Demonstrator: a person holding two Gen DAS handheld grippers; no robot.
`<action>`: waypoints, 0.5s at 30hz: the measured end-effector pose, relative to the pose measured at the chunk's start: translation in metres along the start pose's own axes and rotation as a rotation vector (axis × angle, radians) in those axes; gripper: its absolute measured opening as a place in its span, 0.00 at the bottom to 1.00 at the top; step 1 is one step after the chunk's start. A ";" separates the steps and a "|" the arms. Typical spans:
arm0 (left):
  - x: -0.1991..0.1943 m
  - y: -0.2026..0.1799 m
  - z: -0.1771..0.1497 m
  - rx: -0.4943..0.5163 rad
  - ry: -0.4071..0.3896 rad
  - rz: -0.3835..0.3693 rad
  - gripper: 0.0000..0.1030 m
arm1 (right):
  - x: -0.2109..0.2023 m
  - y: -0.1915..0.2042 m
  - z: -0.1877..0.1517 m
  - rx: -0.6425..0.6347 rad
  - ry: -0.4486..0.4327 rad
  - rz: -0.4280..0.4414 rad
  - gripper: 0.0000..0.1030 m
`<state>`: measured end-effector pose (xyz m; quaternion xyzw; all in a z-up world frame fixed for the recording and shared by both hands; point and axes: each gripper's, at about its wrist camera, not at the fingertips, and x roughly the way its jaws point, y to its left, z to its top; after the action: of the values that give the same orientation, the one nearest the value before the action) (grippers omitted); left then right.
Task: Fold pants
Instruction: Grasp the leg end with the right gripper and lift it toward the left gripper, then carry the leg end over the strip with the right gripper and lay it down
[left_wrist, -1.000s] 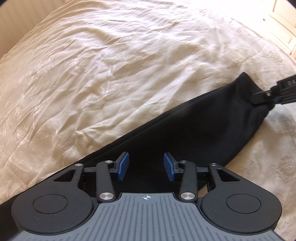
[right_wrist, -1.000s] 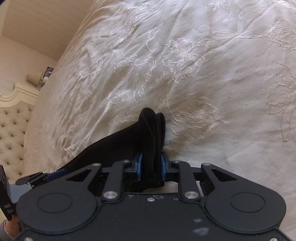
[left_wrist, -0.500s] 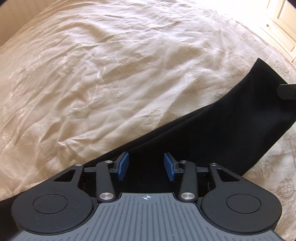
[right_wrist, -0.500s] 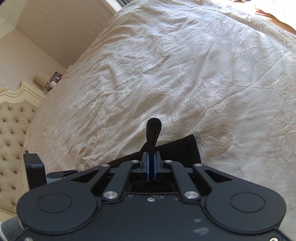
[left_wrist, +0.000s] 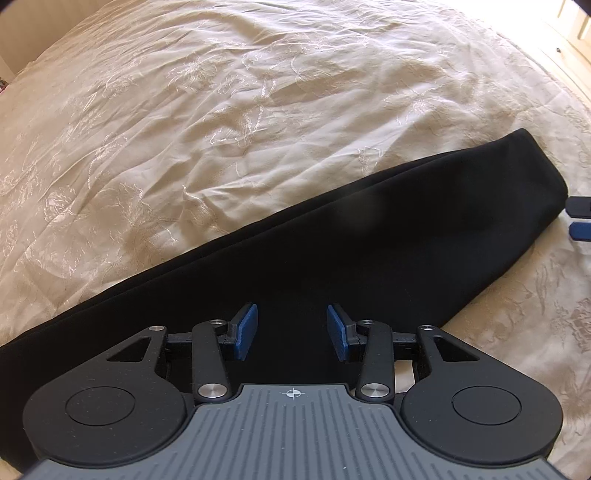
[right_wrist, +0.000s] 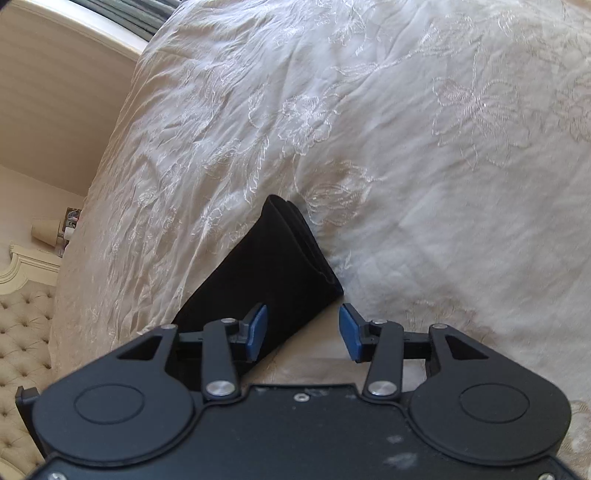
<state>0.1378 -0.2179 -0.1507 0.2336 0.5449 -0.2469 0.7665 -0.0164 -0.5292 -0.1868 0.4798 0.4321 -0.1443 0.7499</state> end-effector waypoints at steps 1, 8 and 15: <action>-0.001 -0.001 -0.001 0.002 0.001 0.000 0.39 | 0.004 -0.002 -0.003 0.009 0.005 0.009 0.47; -0.004 -0.005 0.003 0.001 -0.006 -0.004 0.39 | 0.037 -0.017 -0.011 0.165 -0.057 0.056 0.47; -0.001 -0.010 0.009 0.006 -0.017 -0.013 0.39 | 0.050 -0.025 -0.001 0.267 -0.072 0.106 0.48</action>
<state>0.1374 -0.2305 -0.1476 0.2301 0.5390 -0.2555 0.7689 -0.0033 -0.5303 -0.2411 0.5920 0.3560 -0.1780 0.7009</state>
